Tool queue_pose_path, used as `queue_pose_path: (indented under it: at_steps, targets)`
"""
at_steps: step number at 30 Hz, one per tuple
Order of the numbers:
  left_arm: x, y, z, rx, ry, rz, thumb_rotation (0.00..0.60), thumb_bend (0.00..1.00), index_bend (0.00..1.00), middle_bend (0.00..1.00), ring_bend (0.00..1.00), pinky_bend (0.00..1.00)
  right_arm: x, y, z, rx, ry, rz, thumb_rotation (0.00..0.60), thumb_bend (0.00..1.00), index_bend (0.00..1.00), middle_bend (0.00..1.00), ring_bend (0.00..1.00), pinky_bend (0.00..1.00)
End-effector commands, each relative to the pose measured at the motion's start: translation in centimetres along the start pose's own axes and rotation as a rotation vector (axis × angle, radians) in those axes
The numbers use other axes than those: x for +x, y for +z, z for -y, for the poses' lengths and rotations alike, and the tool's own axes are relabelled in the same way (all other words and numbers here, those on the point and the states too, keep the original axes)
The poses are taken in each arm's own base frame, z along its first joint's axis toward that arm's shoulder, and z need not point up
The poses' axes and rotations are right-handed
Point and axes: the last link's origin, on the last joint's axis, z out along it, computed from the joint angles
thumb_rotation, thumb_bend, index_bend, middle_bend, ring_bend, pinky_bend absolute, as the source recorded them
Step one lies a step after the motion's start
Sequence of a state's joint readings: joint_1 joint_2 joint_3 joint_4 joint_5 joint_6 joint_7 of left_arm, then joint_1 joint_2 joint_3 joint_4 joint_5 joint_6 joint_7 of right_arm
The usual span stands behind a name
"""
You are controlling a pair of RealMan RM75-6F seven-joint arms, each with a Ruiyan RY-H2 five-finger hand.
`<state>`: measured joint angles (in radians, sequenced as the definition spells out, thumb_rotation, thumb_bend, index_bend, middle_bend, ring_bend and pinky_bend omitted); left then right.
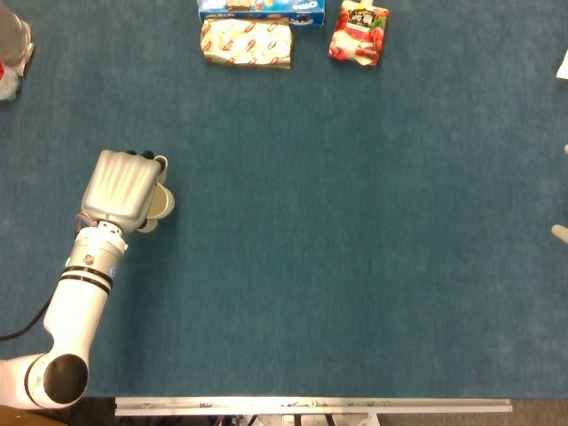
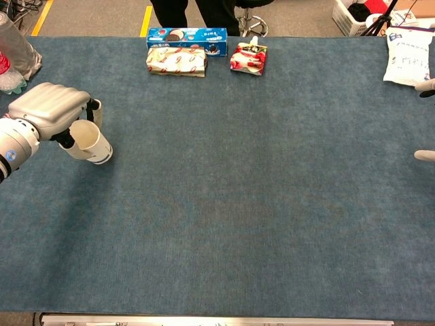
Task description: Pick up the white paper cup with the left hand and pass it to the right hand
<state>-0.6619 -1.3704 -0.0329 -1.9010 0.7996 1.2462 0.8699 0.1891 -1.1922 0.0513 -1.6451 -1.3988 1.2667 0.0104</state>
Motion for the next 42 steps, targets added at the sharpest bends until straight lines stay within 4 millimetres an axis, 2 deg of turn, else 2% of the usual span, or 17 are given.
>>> queue_pose_path:
  at_steps: [1, 9, 15, 21, 27, 36, 42]
  targets:
    - [0.8, -0.5, -0.3, -0.007, -0.019, -0.001, 0.6, 0.11, 0.46, 0.42, 0.45, 0.69, 0.3, 0.0, 0.6, 0.018, 0.045, 0.001, 0.6, 0.05, 0.19, 0.24, 0.26, 0.44]
    - [3.4, -1.9, -2.2, -0.075, -0.049, -0.021, 0.6, 0.11, 0.46, 0.42, 0.45, 0.69, 0.6, -0.1, 3.0, 0.095, 0.13, -0.012, 0.6, 0.05, 0.19, 0.24, 0.26, 0.44]
    - [5.1, -3.3, -4.8, -0.152, -0.119, -0.005, 0.6, 0.11, 0.46, 0.42, 0.45, 0.69, 0.5, -0.1, 5.3, 0.168, 0.177, -0.013, 0.6, 0.05, 0.19, 0.24, 0.26, 0.44]
    - [6.9, -4.0, -7.5, -0.232, -0.107, -0.04, 0.6, 0.11, 0.46, 0.42, 0.45, 0.69, 0.1, 0.0, 7.6, 0.233, 0.229, 0.007, 0.6, 0.01, 0.19, 0.23, 0.26, 0.44]
    - [7.9, -4.1, -9.8, -0.293, -0.084, -0.053, 0.6, 0.11, 0.46, 0.42, 0.45, 0.69, -1.4, 0.3, 9.7, 0.282, 0.274, 0.056, 0.6, 0.0, 0.19, 0.18, 0.23, 0.39]
    - [8.9, -4.9, -12.5, -0.375, -0.043, -0.067, 0.6, 0.11, 0.46, 0.42, 0.45, 0.69, -5.1, 1.0, 13.0, 0.329, 0.4, 0.16, 0.6, 0.0, 0.02, 0.09, 0.15, 0.26]
    - [9.6, -5.7, -14.0, -0.429, -0.03, -0.086, 0.6, 0.11, 0.46, 0.42, 0.45, 0.69, -7.2, 1.1, 14.9, 0.363, 0.463, 0.224, 0.6, 0.0, 0.0, 0.07, 0.14, 0.24]
